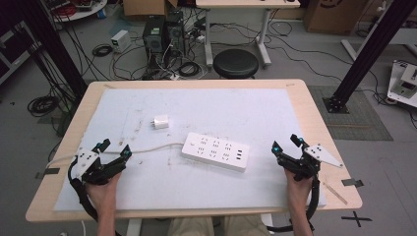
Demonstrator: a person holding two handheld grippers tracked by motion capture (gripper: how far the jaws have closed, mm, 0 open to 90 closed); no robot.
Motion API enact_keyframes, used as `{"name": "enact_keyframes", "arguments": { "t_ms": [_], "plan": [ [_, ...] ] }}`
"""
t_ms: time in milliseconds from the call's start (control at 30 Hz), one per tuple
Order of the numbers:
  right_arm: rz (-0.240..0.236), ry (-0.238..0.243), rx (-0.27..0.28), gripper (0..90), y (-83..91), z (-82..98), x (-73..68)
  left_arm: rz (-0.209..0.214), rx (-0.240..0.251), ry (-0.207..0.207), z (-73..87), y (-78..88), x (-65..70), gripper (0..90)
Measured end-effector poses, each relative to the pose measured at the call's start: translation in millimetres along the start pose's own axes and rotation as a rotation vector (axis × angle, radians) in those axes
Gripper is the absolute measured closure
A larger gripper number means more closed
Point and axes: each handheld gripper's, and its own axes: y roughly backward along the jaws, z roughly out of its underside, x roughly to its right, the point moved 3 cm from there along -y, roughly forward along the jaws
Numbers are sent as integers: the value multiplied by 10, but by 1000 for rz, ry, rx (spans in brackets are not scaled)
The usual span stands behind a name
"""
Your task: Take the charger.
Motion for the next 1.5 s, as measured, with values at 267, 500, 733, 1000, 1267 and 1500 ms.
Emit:
{"name": "enact_keyframes", "arguments": {
  "t_ms": [267,500,733,1000,1267,1500],
  "plan": [
    [4,23,25,196,6,-17,-19,14,11,-10,-6,11,24,225],
    [6,53,73,181,5,-64,-42,-14,70,-40,-55,49,44,225],
    [12,54,59,181,0,-73,-57,2,66,-37,-124,21,84,231],
    [-9,37,22,181,-21,-63,-66,36,8,-77,-259,-10,88,247],
    [-11,33,17,181,-21,-56,-62,282,-162,-154,-568,-234,109,249],
    [-8,17,12,181,-18,-53,-56,391,-280,-216,-747,-445,124,246]
  ]
}}
